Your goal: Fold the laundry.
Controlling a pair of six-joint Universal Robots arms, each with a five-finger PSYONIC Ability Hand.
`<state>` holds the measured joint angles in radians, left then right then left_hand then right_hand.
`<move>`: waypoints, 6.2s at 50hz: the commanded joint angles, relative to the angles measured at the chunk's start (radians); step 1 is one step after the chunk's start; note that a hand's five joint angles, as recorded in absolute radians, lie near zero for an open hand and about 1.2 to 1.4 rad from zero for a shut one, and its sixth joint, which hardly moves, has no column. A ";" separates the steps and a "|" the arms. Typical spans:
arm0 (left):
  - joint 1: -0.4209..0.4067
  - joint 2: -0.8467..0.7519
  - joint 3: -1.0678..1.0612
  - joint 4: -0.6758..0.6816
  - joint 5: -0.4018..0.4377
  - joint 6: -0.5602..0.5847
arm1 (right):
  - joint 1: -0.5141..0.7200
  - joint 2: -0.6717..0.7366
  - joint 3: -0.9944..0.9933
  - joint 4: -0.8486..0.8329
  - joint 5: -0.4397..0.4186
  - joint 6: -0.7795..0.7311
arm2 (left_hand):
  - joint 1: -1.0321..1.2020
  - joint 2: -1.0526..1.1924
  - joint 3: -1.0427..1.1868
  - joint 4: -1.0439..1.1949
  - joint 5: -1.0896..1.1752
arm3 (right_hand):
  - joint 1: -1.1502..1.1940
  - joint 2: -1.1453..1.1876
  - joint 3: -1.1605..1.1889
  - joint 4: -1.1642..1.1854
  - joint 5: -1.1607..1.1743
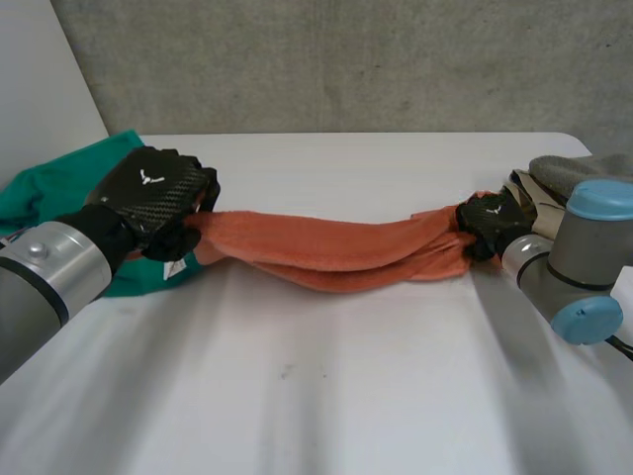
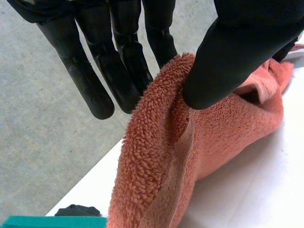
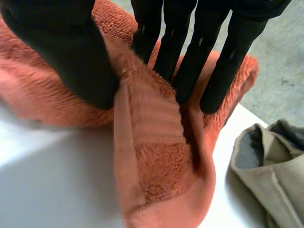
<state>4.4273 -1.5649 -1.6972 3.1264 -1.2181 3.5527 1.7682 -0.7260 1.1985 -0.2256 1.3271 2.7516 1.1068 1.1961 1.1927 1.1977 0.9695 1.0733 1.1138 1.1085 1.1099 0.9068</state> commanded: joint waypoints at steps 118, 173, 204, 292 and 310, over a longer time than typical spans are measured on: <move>0.003 -0.050 0.151 0.107 -0.126 -0.001 | -0.125 -0.567 0.073 0.672 0.001 -0.434 | 0.289 0.200 0.204 0.199 0.252 | -0.308 -0.349 -0.344 -0.345 -0.316; 0.017 -0.179 0.022 0.106 -0.086 -0.011 | -0.076 -0.314 0.423 0.049 -0.345 -0.877 | 0.289 0.200 0.204 0.199 0.252 | -0.135 -0.176 -0.170 -0.172 -0.143; 0.087 -0.081 0.336 -0.299 -0.106 0.115 | -0.101 -0.761 0.032 0.796 0.029 -0.463 | 0.289 0.200 0.204 0.199 0.252 | 0.323 0.282 0.288 0.286 0.315; 0.245 -0.575 0.073 0.416 0.094 0.198 | -0.081 -0.334 0.319 0.101 0.113 -0.254 | -0.315 -0.405 -0.401 -0.406 -0.352 | 0.323 0.282 0.288 0.286 0.315; 0.230 -0.253 -0.048 0.144 0.078 0.207 | -0.093 -0.565 0.409 0.250 0.116 -0.357 | 0.289 0.200 0.204 0.199 0.252 | 0.323 0.282 0.288 0.286 0.315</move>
<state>4.6621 -2.0381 -1.6552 3.4318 -1.1339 3.7650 1.6846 -1.1322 1.5538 -0.0845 1.4537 2.4662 1.1127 1.1961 1.1921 1.1973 0.9973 1.1361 1.1762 1.1913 1.1997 0.9867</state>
